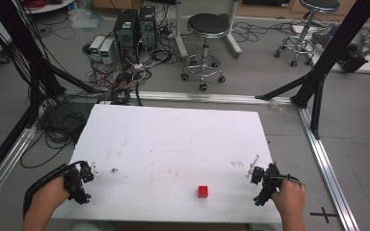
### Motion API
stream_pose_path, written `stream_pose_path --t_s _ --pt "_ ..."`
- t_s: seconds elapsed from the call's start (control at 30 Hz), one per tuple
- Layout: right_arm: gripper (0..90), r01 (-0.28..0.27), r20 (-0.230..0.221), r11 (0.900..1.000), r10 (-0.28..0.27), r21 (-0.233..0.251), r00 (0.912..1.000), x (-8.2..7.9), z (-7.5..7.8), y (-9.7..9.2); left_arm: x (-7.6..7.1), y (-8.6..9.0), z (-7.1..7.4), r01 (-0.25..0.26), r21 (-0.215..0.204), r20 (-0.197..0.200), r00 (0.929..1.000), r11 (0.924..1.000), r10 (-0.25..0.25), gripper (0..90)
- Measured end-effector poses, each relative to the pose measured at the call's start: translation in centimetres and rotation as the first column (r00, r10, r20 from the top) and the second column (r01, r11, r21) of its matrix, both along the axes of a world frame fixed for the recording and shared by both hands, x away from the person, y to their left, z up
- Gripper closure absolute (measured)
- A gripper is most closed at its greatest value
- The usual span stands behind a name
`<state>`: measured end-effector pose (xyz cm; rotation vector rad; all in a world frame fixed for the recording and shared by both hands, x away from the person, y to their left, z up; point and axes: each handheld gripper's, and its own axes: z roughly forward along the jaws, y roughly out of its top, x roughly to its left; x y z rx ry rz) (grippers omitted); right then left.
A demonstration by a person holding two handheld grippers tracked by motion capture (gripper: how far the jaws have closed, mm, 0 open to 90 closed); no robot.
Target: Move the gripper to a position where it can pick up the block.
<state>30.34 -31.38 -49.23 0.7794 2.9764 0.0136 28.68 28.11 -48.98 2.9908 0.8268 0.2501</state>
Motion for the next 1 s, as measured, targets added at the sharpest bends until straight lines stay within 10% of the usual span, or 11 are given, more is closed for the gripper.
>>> stream_pose_path --t_s 1.0 --pt "0.9 0.022 0.001 0.9994 -0.022 0.025 0.9997 0.11 0.03 -0.36 -0.17 -0.69 0.19 0.028 -0.02 0.019 0.9995 0.9994 -0.027 21.2"
